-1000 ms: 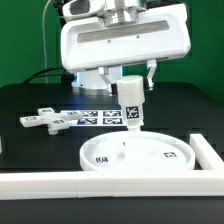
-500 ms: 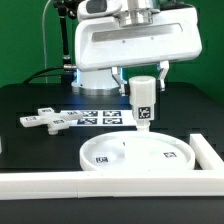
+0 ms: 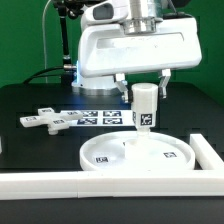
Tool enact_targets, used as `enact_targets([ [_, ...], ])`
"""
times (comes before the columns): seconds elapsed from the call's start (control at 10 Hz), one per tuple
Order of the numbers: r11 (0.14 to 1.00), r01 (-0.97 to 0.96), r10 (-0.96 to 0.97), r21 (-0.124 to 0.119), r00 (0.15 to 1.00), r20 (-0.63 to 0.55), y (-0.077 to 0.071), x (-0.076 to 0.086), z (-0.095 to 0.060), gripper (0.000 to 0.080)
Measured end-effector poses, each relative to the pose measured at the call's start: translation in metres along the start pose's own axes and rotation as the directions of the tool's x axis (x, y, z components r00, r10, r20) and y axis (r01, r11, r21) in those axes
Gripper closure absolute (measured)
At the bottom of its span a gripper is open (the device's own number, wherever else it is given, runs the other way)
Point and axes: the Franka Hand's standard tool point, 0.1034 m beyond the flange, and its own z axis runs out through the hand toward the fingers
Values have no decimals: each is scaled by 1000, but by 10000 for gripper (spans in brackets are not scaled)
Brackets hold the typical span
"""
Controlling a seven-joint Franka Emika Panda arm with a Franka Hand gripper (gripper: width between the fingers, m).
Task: Assemble round table
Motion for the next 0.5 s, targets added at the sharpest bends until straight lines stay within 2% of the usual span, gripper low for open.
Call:
enact_targets([
  [0.2,1000,-4,4,-4,1000,4,7,-2,2,390],
  [0.5,1000,-8,8,-3,1000,16,8,-7,8,390],
])
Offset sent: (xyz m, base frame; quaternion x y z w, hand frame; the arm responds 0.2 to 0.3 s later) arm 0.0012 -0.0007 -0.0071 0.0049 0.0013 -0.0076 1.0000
